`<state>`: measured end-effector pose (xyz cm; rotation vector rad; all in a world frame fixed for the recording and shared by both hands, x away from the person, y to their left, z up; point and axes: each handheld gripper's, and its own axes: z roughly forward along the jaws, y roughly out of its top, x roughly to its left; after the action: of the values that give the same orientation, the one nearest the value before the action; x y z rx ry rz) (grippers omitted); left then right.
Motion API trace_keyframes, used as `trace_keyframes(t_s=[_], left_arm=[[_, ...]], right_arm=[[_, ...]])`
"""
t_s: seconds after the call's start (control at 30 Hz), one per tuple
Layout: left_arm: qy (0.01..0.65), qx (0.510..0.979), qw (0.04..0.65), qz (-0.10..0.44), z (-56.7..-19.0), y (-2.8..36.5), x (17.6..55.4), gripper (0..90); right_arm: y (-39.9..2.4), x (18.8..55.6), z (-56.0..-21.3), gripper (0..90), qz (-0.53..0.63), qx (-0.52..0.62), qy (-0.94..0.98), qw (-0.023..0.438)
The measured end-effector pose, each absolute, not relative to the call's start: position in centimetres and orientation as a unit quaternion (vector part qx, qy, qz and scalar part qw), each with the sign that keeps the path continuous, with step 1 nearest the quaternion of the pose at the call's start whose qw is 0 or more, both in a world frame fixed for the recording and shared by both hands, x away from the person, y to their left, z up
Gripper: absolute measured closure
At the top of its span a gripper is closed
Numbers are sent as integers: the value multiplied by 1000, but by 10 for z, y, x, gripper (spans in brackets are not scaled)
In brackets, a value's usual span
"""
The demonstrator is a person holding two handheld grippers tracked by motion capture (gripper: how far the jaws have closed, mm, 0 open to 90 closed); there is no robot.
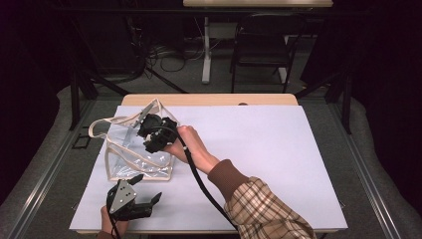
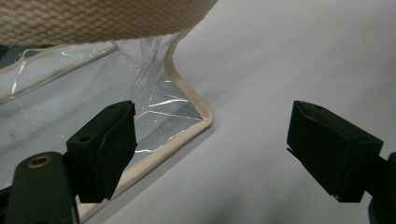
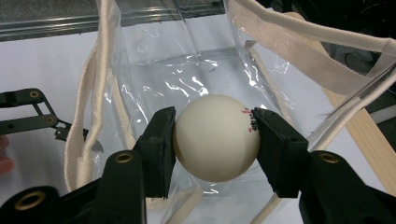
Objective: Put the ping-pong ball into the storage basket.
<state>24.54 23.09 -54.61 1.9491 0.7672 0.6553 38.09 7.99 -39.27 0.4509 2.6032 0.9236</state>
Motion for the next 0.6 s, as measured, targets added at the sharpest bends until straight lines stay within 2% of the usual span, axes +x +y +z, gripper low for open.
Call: trace_keyframes(t_s=[0.6], left_arm=[[310, 790, 456, 267, -546, 231, 246, 161]], right_arm=[[82, 380, -400, 504, 313, 165, 922, 158]])
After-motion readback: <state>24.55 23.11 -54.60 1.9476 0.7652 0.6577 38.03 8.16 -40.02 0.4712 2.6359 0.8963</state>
